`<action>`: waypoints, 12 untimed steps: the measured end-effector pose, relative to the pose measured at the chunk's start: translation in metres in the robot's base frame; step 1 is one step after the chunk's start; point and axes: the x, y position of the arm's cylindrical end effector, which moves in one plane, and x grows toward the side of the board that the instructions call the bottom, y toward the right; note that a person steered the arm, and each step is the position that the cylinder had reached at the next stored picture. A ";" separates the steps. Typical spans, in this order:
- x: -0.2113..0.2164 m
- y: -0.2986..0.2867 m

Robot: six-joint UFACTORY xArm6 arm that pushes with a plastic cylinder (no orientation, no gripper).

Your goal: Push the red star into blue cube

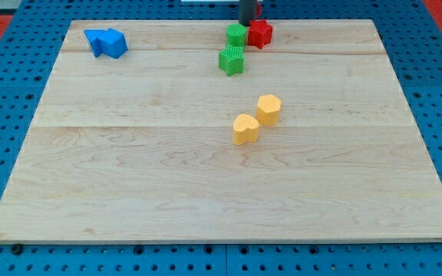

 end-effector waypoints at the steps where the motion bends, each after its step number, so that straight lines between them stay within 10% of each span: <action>1: 0.001 -0.004; 3: 0.001 0.136; 6: 0.066 0.058; 12: 0.020 -0.074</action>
